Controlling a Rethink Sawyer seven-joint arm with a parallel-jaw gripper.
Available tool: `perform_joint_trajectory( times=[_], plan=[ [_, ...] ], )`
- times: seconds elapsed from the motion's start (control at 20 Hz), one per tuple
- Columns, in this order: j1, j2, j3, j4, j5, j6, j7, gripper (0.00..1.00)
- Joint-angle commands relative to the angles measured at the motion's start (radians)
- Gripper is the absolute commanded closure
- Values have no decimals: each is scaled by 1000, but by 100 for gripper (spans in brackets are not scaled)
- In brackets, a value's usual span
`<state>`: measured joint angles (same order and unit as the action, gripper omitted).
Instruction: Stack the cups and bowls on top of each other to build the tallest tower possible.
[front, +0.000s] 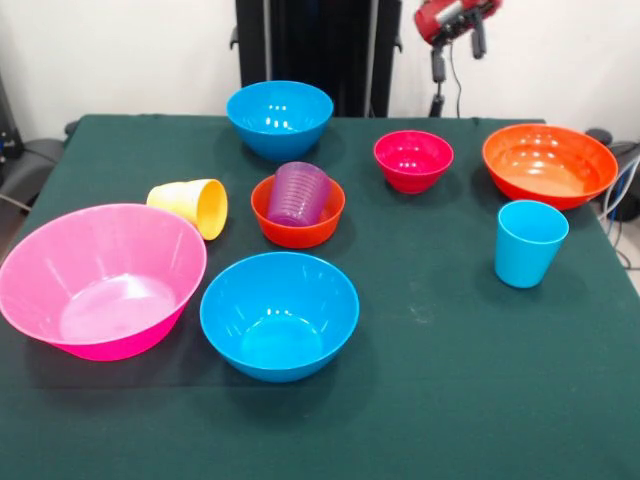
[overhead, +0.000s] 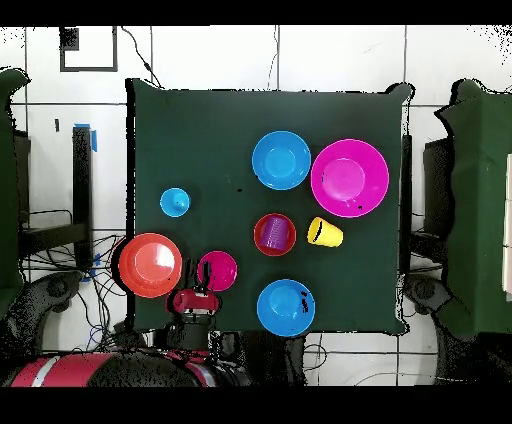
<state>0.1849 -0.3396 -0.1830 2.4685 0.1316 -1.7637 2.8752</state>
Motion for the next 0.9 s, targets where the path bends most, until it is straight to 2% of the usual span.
perform_joint_trajectory(
  times=[0.05, 0.15, 0.3, 0.45, 0.6, 0.9],
  plan=[
    [-78, 56, 24, 18, 98, -135, 319, 0],
    [-106, 36, -16, 7, 80, -169, 306, 0],
    [-135, 55, -17, -20, 105, -227, 330, 0],
    [-173, 141, 16, -76, 95, -263, 374, 0],
    [-205, 180, 36, -107, 82, -284, 378, 0],
    [-248, 200, 4, -209, -72, -223, 323, 0]
  ],
)
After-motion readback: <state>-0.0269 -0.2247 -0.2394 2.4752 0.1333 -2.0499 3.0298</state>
